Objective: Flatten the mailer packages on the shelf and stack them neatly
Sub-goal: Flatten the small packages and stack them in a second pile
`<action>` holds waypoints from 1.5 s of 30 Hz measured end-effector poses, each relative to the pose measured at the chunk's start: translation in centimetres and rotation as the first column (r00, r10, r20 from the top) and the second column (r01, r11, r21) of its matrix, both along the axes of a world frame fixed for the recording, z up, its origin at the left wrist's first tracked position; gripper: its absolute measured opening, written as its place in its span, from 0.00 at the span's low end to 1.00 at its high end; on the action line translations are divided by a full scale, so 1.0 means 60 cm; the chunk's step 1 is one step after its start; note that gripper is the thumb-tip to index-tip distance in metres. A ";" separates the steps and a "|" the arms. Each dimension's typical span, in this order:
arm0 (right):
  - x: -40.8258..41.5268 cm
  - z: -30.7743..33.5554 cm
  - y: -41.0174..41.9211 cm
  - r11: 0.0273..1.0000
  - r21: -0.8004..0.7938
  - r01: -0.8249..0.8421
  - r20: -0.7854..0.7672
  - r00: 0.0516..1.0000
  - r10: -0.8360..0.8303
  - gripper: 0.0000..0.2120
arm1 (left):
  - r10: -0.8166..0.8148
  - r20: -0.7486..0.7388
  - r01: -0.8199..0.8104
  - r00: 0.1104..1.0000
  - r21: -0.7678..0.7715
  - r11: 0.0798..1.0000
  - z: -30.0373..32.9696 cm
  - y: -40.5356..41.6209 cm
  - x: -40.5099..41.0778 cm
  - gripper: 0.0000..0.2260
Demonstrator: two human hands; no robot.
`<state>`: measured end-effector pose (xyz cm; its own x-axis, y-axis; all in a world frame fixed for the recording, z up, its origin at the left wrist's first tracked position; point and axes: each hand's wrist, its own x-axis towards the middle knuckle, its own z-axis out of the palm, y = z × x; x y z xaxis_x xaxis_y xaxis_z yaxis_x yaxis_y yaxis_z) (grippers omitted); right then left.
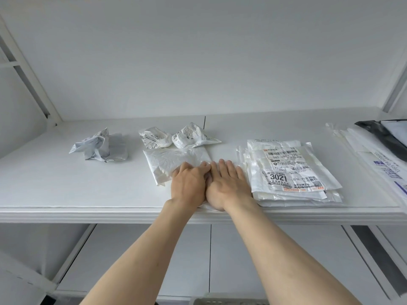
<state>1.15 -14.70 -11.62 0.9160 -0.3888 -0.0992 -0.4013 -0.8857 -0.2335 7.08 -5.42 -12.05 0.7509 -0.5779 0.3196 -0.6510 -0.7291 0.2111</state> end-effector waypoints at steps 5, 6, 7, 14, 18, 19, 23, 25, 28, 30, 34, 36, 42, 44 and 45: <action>0.002 -0.006 -0.004 1.000 0.005 0.011 -0.001 1.000 -0.011 0.27 | 0.030 -0.035 -0.030 0.999 -0.009 1.000 0.001 -0.004 -0.004 0.10; 0.003 -0.007 -0.003 1.000 0.006 0.012 0.000 1.000 -0.012 0.27 | 0.038 -0.035 -0.038 0.999 -0.008 0.999 -0.001 -0.004 -0.005 0.09; 0.004 -0.004 -0.001 1.000 -0.002 0.012 0.002 1.000 -0.012 0.27 | 0.044 -0.030 -0.044 0.999 -0.003 0.999 0.003 -0.002 -0.006 0.09; -0.046 -0.005 0.049 0.967 -0.240 0.086 0.213 0.977 -0.034 0.26 | 0.017 -0.131 -0.020 0.991 -0.024 1.000 0.012 0.002 -0.012 0.15; -0.069 -0.016 0.049 0.994 -0.110 -0.015 0.223 0.974 0.039 0.19 | -0.079 -0.254 -0.017 0.964 -0.357 0.934 0.019 0.018 -0.030 0.18; -0.074 -0.002 0.041 0.999 0.012 -0.041 0.208 0.977 0.038 0.19 | -0.109 -0.285 -0.032 0.952 -0.448 0.893 0.029 0.022 -0.035 0.20; -0.097 0.080 0.035 0.727 0.679 -0.106 0.324 0.931 -0.167 0.26 | -0.254 -0.386 -0.082 0.887 -0.673 0.735 0.104 0.042 -0.058 0.24; -0.104 0.123 0.036 0.476 0.860 -0.186 0.346 0.896 -0.276 0.34 | -0.363 -0.419 -0.091 0.832 -0.749 0.656 0.152 0.050 -0.074 0.24; -0.119 0.181 0.031 0.282 0.915 -0.289 0.381 0.850 -0.365 0.31 | -0.593 -0.468 -0.104 0.655 -0.833 0.543 0.208 0.041 -0.114 0.22; -0.137 0.209 0.024 0.282 0.903 -0.324 0.422 0.793 -0.440 0.16 | -0.646 -0.468 -0.097 0.603 -0.847 0.523 0.226 0.024 -0.144 0.20; -0.183 0.210 -0.020 0.336 0.913 -0.231 0.400 0.658 -0.637 0.12 | -0.608 -0.434 -0.149 0.664 -0.874 0.462 0.237 -0.005 -0.167 0.16; -0.211 0.197 -0.056 0.351 0.919 -0.178 0.385 0.595 -0.706 0.16 | -0.483 -0.442 -0.131 0.756 -0.825 0.550 0.229 -0.016 -0.167 0.15; -0.262 0.160 -0.149 0.341 0.917 -0.208 0.399 0.449 -0.800 0.20 | -0.229 -0.649 -0.266 0.726 -0.571 0.777 0.181 -0.046 -0.181 0.22; -0.269 0.162 -0.162 0.331 0.920 -0.211 0.391 0.551 -0.737 0.13 | -0.327 -0.696 -0.243 0.639 -0.586 0.773 0.175 -0.065 -0.186 0.16; -0.272 0.165 -0.166 0.351 0.918 -0.186 0.389 0.597 -0.701 0.10 | -0.359 -0.680 -0.207 0.640 -0.602 0.771 0.175 -0.076 -0.190 0.09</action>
<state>-15.14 -24.69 -1.72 0.6969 -0.7171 -0.0086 0.1071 0.1159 -0.9875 -4.33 -10.00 -1.54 0.8364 -0.5473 -0.0286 -0.1096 -0.2181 0.9698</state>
